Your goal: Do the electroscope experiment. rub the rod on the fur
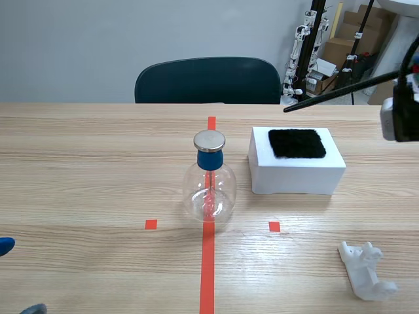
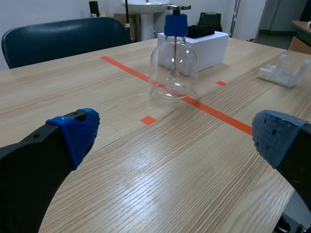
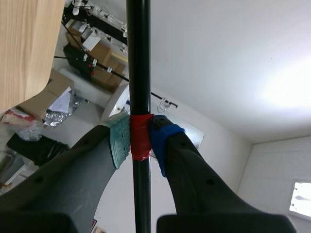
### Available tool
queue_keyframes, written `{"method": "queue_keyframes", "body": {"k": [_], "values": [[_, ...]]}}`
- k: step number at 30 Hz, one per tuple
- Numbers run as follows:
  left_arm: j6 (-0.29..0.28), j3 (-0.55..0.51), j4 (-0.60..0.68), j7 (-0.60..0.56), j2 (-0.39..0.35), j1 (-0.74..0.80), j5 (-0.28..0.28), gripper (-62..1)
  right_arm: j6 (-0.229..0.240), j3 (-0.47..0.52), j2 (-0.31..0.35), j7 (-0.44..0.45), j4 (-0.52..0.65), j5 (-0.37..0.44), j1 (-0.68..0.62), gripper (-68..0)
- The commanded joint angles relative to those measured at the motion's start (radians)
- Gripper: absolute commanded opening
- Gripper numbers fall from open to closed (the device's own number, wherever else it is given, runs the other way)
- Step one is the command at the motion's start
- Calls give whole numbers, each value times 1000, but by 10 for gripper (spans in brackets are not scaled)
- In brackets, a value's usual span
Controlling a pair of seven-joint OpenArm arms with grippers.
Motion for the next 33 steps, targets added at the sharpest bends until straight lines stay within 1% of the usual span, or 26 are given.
{"method": "queue_keyframes", "body": {"k": [1,3,5,7,9,13,22,24,30,33], "values": [[-2,-1,9,-17,-6,0,-13,14,-14,2,-3,-28,-5,-28,42,-653],[-2,-1,9,-17,-6,0,-13,14,-10,-16,-24,-60,-24,-66,61,-653],[-2,-1,9,-17,-6,0,-13,14,20,-39,-37,-80,-42,-88,85,-653],[-2,-1,9,-17,-6,0,-13,14,52,-67,-44,-101,-60,-91,112,-653],[-2,-1,9,-17,-6,0,-13,14,66,-103,-45,-124,-77,-91,143,-653],[-2,-1,9,-17,-6,0,-13,14,68,-188,-45,-166,-124,-88,214,-653],[-2,-1,9,-17,-6,0,-13,14,72,-367,-44,-180,-234,-87,333,-653],[-2,-1,9,-17,-6,0,-13,14,72,-385,-44,-180,-247,-87,338,-653],[-2,-1,9,-17,-6,0,-13,14,72,-386,-44,-168,-251,-88,336,-653],[-2,-1,9,-17,-6,0,-13,14,67,-386,-45,-114,-250,-103,336,-653]]}}
